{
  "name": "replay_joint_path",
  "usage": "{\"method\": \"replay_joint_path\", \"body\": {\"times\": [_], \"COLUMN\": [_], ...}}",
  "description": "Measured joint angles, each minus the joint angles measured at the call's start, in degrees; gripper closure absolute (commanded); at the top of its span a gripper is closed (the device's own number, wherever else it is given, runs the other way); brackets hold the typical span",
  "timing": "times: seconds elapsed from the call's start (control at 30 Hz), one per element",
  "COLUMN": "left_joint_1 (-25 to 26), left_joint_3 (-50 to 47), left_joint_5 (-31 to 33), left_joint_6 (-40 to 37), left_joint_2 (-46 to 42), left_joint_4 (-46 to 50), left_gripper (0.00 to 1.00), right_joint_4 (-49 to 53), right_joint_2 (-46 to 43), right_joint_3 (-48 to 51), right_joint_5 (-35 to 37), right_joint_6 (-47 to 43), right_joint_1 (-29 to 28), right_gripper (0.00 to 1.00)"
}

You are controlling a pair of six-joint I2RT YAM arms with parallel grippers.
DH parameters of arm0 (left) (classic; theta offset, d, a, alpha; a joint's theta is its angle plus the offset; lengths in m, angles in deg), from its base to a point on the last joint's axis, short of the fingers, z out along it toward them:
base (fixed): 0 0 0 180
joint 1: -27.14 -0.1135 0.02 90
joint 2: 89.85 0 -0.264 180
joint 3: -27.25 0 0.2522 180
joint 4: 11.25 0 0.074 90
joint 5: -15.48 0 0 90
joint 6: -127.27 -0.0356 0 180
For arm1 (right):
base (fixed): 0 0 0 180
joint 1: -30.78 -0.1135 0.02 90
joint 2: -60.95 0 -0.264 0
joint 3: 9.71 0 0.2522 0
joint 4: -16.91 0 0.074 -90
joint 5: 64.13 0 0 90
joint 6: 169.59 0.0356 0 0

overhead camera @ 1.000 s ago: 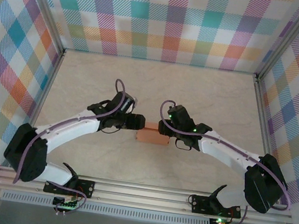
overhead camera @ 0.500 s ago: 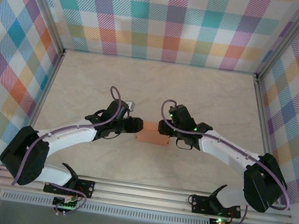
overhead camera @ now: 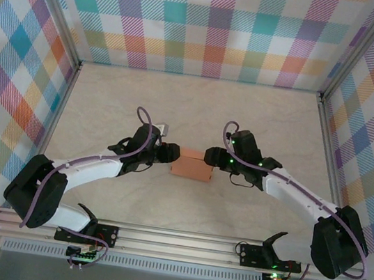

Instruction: Fold the paper box

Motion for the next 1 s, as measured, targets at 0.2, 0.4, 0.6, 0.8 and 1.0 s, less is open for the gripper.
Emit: {"method": "replay_joint_path", "body": {"times": [0.2,0.4,0.6,0.8,1.0], "left_joint_1": [0.0,0.0,0.0,0.0,0.0], "left_joint_3": [-2.0,-4.3,-4.5,-4.5,-4.6], "left_joint_5": [-0.7,-2.0,-2.1,-2.0,-2.0], "left_joint_6": [0.2,0.6,0.7,0.6,0.6], "left_joint_2": [-1.7,-3.5,-3.8,-3.6,-3.1], "left_joint_4": [-0.9,-1.7,-1.6,-1.7,-3.2], "left_gripper": [0.55,0.56,0.56,0.56,0.65], "right_joint_4": [0.0,-0.6,-2.1,-7.6,-9.1], "right_joint_2": [0.0,-0.3,-0.7,-0.9,-1.5], "right_joint_3": [1.5,1.5,4.6,6.7,7.6], "right_joint_5": [-1.2,-3.7,-4.3,-6.8,-7.0], "right_joint_6": [2.8,4.4,6.2,7.6,8.3], "right_joint_1": [1.1,2.2,3.4,3.7,3.8], "right_gripper": [0.4,0.41,0.56,0.79,0.91]}}
